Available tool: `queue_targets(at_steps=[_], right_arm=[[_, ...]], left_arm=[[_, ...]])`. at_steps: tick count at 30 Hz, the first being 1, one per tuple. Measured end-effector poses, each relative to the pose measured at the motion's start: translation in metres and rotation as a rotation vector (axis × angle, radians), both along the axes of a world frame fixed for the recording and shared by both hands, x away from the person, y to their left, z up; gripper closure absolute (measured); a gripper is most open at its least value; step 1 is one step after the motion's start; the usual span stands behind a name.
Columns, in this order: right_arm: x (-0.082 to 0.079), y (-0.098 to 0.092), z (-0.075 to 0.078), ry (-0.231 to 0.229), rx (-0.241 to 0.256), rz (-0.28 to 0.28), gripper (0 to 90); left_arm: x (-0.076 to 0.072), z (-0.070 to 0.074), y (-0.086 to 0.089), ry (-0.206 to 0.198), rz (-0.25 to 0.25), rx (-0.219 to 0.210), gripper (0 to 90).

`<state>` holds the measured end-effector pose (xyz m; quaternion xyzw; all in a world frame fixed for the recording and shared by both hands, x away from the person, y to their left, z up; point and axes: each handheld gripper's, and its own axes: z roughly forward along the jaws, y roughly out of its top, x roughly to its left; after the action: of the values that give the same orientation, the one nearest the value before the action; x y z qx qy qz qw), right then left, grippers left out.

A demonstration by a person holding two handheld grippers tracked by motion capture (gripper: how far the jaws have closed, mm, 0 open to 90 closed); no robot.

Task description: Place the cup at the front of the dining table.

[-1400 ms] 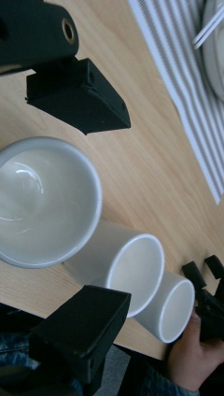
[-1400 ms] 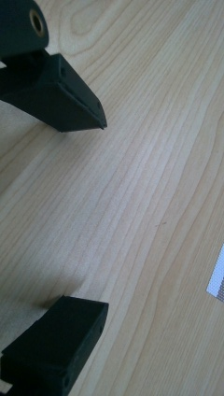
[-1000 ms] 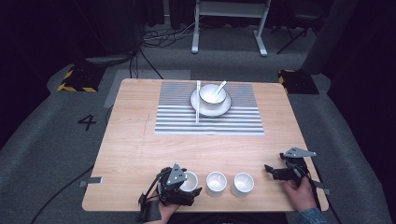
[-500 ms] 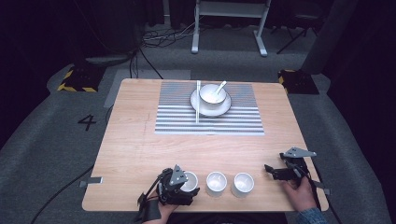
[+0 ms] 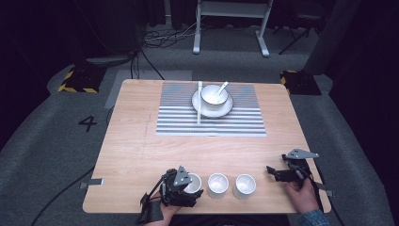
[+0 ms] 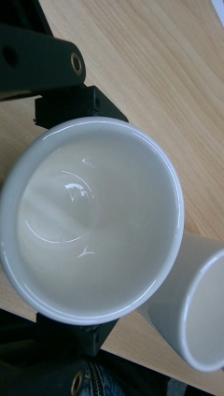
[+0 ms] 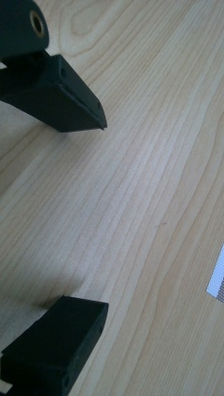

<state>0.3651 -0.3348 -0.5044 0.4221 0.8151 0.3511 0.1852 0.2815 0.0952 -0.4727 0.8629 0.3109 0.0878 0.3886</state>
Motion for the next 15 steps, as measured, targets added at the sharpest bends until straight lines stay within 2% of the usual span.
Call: queue_targets(at_steps=[7,15], right_arm=[[0.0,0.0,0.0,-0.002,-0.002,0.001,11.0],[0.0,0.0,0.0,-0.002,-0.002,0.001,11.0]], left_arm=[[0.001,0.013,-0.001,0.001,-0.014,-0.025,26.5],[0.002,0.023,0.003,-0.008,-0.007,-0.05,26.5]])
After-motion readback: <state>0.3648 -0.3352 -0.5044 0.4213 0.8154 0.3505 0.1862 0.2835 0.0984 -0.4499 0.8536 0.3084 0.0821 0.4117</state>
